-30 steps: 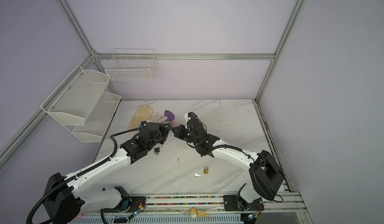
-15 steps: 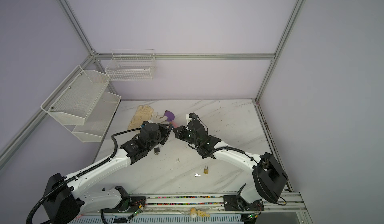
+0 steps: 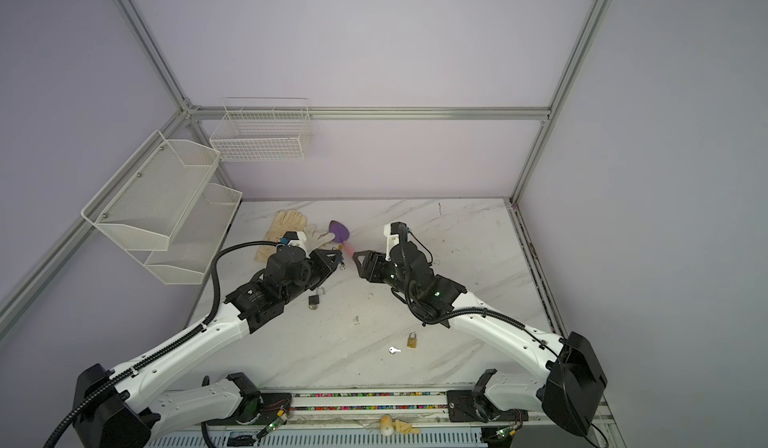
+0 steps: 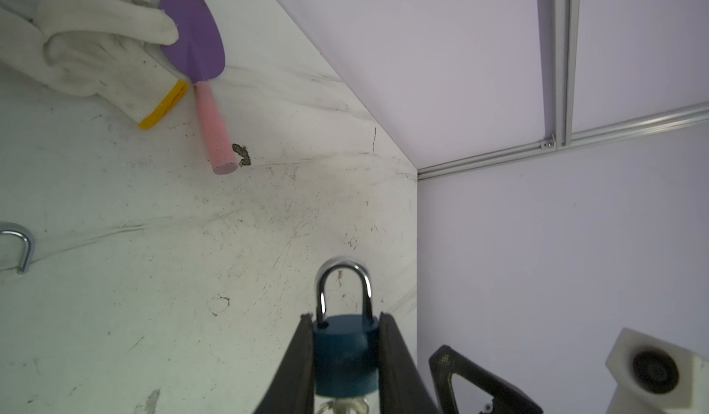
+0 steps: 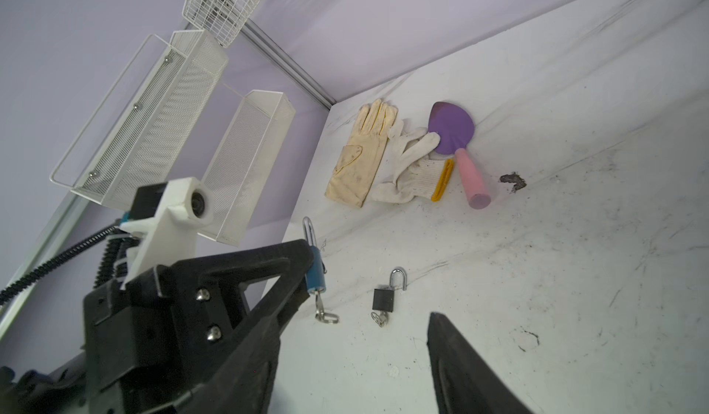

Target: Unlock with the key

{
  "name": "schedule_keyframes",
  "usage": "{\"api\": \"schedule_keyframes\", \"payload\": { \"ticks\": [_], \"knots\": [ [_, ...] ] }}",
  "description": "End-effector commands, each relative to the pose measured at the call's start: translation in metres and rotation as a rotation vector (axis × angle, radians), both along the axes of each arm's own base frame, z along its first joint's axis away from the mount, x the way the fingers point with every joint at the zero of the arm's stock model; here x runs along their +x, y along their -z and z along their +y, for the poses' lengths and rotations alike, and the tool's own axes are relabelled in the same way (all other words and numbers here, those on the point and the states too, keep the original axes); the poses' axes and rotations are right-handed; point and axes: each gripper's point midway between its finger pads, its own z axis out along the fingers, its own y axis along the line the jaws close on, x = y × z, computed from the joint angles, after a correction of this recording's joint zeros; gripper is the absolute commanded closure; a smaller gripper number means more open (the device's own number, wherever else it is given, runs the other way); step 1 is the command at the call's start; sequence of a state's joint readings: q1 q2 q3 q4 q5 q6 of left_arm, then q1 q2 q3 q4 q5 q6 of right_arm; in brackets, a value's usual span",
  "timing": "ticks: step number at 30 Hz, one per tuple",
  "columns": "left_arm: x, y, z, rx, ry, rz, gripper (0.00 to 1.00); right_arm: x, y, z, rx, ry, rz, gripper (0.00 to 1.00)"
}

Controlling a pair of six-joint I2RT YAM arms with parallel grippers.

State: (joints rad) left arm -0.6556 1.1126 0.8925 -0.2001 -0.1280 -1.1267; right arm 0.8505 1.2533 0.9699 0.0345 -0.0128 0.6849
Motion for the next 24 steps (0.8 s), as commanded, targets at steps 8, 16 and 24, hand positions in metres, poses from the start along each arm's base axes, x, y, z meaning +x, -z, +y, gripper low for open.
{"api": "schedule_keyframes", "payload": {
  "ticks": [8,16,24],
  "knots": [
    [-0.023,0.001,-0.028,0.385,0.402,-0.391,1.0,-0.01,-0.021,-0.03,-0.181,-0.016,-0.07,0.25],
    [-0.042,-0.005,-0.054,0.534,0.543,-0.714,1.0,-0.018,-0.035,-0.032,-0.296,-0.102,-0.103,0.24],
    [-0.051,-0.005,-0.062,0.585,0.555,-0.899,1.0,-0.01,-0.03,-0.036,-0.478,-0.121,-0.079,0.24]
  ]
}}
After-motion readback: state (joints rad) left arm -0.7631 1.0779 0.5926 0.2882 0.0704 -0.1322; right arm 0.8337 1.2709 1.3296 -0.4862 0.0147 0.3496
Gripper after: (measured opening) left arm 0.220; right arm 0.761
